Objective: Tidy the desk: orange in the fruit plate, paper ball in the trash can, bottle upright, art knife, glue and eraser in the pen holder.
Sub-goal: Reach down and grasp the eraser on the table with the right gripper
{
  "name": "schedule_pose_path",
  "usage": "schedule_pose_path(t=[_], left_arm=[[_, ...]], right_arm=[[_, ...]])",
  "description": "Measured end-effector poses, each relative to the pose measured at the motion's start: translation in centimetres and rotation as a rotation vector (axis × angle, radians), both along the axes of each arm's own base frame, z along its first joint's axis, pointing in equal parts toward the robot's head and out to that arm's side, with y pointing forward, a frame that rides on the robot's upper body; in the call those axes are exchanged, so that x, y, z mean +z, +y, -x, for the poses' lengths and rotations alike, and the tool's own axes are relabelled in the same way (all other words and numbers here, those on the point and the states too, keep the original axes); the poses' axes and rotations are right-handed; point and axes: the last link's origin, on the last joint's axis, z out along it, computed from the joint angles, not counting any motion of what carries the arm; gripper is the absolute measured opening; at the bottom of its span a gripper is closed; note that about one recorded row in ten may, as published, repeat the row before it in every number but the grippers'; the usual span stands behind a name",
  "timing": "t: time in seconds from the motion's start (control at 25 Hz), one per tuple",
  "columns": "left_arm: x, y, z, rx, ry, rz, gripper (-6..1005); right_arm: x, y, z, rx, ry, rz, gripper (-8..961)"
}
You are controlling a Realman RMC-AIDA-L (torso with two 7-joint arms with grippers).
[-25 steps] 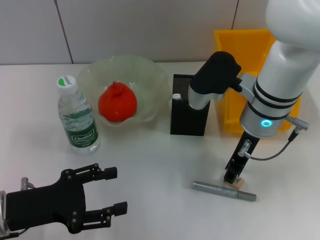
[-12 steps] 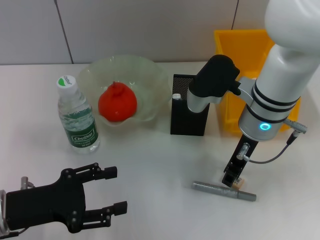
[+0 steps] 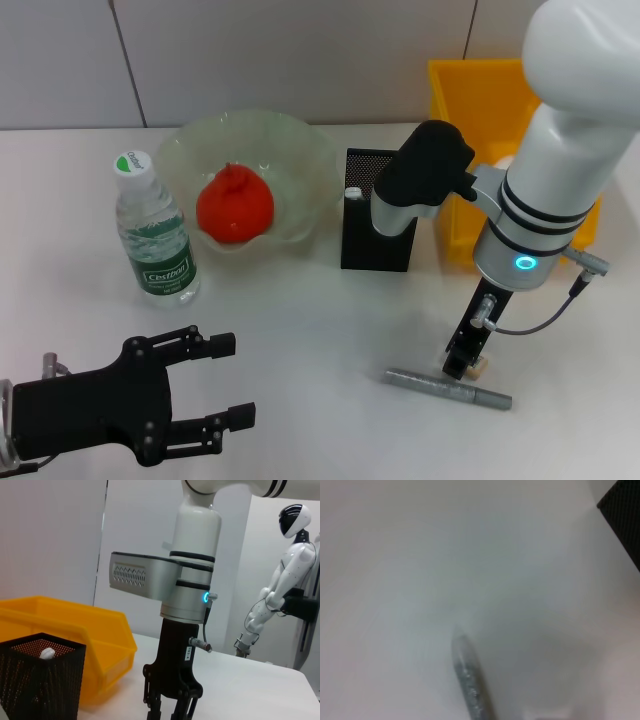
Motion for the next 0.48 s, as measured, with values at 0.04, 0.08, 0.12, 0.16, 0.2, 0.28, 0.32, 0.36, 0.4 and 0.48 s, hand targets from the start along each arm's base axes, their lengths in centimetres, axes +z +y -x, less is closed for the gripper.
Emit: schedule_pose_path(t=[0.04, 0.08, 0.12, 0.16, 0.2, 0.28, 0.32, 0.36, 0.4, 0.48], left_arm=[[0.00, 0.00, 0.00, 0.000, 0.000, 0.000, 785], [0.01, -0.01, -0.01, 0.000, -0.001, 0.000, 785], [0.01, -0.02, -0.02, -0.001, -0.001, 0.001, 785], [0.01, -0.03, -0.03, -0.001, -0.002, 0.001, 785], [0.02, -0.04, -0.03, -0.002, -0.003, 0.001, 785], [0.02, -0.04, -0.04, -0.002, -0.003, 0.002, 785], [0.02, -0.05, -0.05, -0.003, -0.004, 0.002, 785], [0.03, -0.07, -0.05, -0.003, -0.004, 0.003, 785], [0.03, -0.09, -0.05, -0.003, -0.005, 0.003, 785], [0.08, -0.10, -0.02, -0.003, -0.005, 0.003, 785]], right_arm=[[-0.08, -0.03, -0.03, 0.002, -0.007, -0.002, 448], [-0.08, -0.03, -0.03, 0.002, -0.007, -0.002, 447], [-0.10, -0.04, -0.03, 0.002, -0.009, -0.003, 447], [-0.10, -0.03, -0.02, 0.001, -0.009, -0.005, 447], [-0.10, -0.03, 0.00, 0.000, -0.009, -0.006, 447], [-0.09, -0.02, 0.05, 0.001, -0.008, -0.007, 446], [-0.09, -0.02, 0.05, 0.001, -0.008, -0.007, 446], [-0.08, -0.03, 0.07, 0.001, -0.007, -0.006, 446], [-0.08, -0.03, 0.07, 0.001, -0.007, -0.006, 446], [-0.08, -0.04, 0.07, 0.000, -0.007, -0.006, 445]])
